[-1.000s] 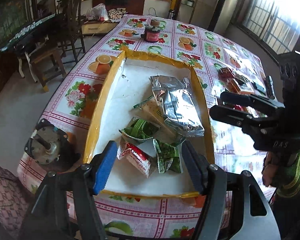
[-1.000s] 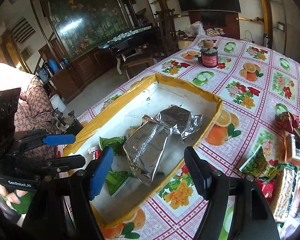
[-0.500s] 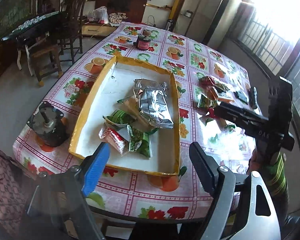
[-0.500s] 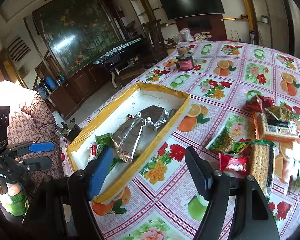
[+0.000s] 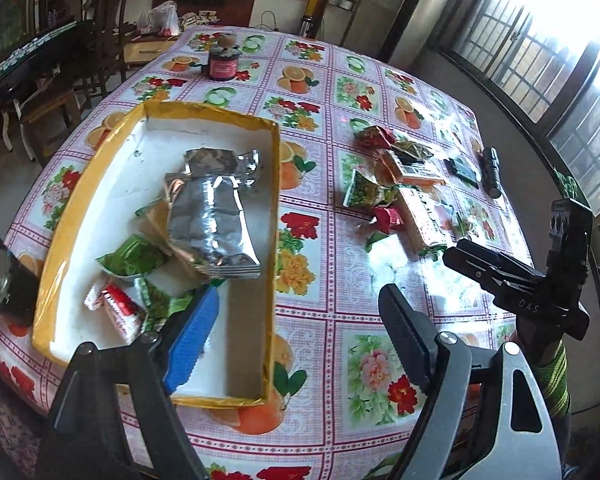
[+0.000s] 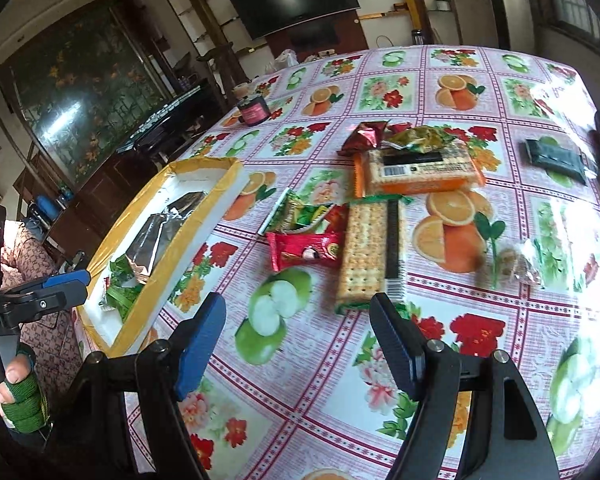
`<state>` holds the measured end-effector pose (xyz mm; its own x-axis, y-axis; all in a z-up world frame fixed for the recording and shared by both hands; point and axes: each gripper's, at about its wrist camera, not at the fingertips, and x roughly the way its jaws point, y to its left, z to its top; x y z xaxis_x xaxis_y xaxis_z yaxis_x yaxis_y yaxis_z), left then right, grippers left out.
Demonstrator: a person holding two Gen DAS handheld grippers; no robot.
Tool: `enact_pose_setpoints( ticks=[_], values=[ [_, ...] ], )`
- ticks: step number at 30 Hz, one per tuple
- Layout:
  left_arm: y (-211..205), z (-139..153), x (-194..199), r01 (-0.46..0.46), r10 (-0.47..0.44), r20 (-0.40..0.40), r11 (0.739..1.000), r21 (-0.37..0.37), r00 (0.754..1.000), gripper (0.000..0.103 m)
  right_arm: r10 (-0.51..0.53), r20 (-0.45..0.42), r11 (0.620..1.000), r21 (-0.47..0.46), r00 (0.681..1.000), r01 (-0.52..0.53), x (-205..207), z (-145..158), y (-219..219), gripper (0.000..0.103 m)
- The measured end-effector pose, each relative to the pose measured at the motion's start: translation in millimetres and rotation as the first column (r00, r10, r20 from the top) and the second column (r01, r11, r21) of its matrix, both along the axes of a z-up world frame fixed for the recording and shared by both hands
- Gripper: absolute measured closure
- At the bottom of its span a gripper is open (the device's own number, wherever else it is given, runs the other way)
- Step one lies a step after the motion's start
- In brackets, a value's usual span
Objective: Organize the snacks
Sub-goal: 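Move both tools back over the snack pile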
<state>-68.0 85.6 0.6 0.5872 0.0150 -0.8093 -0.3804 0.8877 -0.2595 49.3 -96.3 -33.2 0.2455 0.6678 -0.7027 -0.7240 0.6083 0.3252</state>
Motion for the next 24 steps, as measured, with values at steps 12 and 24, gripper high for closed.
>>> enact_pose_setpoints(
  ticks=[12,24],
  values=[
    [-30,-3,36,0.079,-0.078,-0.014,0.997,0.022,0.997,0.021,-0.051,0.035,0.998,-0.047,0.998,0.053,12,-4,-20,0.029],
    [-30,-12,96,0.212,-0.189,-0.132,0.959,0.189,0.973,0.021,-0.035,0.142,0.973,-0.221,0.989,0.066,31,-19,29,0.029]
  ],
)
